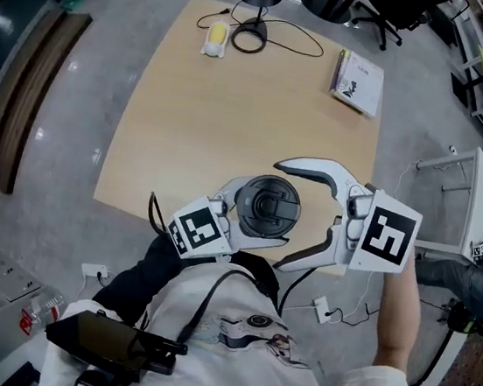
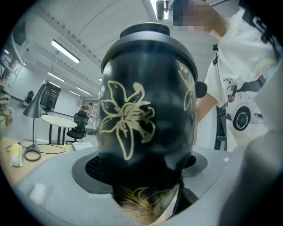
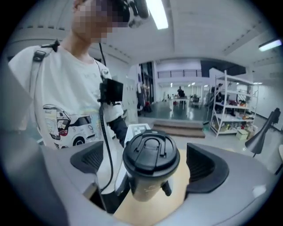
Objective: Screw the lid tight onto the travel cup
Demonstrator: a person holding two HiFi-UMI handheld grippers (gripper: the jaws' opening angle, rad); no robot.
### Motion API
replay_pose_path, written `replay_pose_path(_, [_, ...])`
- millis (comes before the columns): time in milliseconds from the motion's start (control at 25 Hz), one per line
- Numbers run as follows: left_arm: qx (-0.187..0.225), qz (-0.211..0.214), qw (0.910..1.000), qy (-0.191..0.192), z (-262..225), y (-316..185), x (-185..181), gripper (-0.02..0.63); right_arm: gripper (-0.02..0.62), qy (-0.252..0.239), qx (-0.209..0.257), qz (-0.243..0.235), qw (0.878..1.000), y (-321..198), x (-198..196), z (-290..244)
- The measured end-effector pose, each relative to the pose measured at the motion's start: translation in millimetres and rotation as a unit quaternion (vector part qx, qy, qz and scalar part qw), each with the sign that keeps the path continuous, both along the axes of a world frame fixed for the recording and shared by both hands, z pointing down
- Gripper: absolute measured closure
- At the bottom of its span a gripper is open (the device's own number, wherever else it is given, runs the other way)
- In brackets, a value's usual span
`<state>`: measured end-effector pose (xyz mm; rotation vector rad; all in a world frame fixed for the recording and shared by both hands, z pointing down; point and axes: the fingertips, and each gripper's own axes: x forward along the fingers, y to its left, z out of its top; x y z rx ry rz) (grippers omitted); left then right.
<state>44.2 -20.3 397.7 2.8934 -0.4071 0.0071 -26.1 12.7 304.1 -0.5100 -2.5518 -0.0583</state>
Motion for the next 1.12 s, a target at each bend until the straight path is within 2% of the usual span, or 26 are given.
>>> replay_pose_path(120, [-0.009, 0.044, 0.9984, 0.036, -20, 11, 6, 0.196, 0.032, -0.104, -0.059, 0.033, 0.992, -4, 0, -14])
replay_pose_path(200, [-0.003, 0.073, 0.997, 0.028, -26, 19, 13, 0.196, 0.05, -0.146, -0.09, 0.038, 0.984, -5, -4, -20])
replay_pose_path(280, [-0.002, 0.09, 0.9958, 0.016, -27, 21, 18, 0.198, 0.123, -0.174, -0.102, 0.029, 0.979, -4, -3, -24])
replay_pose_path(320, [-0.002, 0.091, 0.9958, 0.011, -27, 20, 19, 0.198, 0.132, -0.185, -0.103, 0.031, 0.977, -6, -2, -26])
replay_pose_path(400, [-0.003, 0.079, 0.9968, -0.001, -25, 12, 20, 0.198, 0.132, -0.203, -0.1, 0.055, 0.972, -12, 0, -28])
replay_pose_path(480, [-0.009, 0.055, 0.9984, -0.01, -23, 1, 20, 0.198, 0.132, -0.221, -0.09, 0.101, 0.966, -24, 2, -30])
replay_pose_path(600, [-0.018, 0.0, 0.9997, -0.016, -23, -23, 18, 0.199, 0.132, -0.24, -0.04, 0.218, 0.945, -49, -1, -36])
replay_pose_path(680, [-0.011, -0.034, 0.9991, -0.021, -24, -38, 14, 0.199, 0.131, -0.226, 0.012, 0.295, 0.928, -62, -4, -33])
replay_pose_path(720, [-0.004, -0.043, 0.9988, -0.023, -25, -43, 13, 0.198, 0.132, -0.211, 0.025, 0.309, 0.927, -62, -4, -30])
replay_pose_path(760, [0.003, -0.043, 0.9988, -0.021, -26, -46, 13, 0.198, 0.122, -0.2, 0.017, 0.305, 0.931, -60, -3, -27])
replay_pose_path(800, [0.006, -0.034, 0.9993, -0.016, -28, -47, 14, 0.198, 0.048, -0.198, -0.012, 0.287, 0.937, -55, 1, -27])
replay_pose_path(840, [0.004, -0.015, 0.9998, -0.009, -30, -45, 16, 0.198, 0.005, -0.204, -0.05, 0.258, 0.943, -51, 8, -32])
replay_pose_path(920, [-0.01, 0.047, 0.9988, 0.009, -36, -32, 22, 0.198, 0.005, -0.227, -0.103, 0.178, 0.952, -49, 28, -44])
replay_pose_path(1000, [-0.022, 0.116, 0.9928, 0.023, -44, -14, 28, 0.198, 0.012, -0.235, -0.115, 0.089, 0.961, -52, 38, -52])
replay_pose_path(1120, [-0.026, 0.187, 0.9819, 0.015, -46, 9, 38, 0.198, 0.021, -0.202, -0.122, -0.046, 0.971, -31, 26, -48])
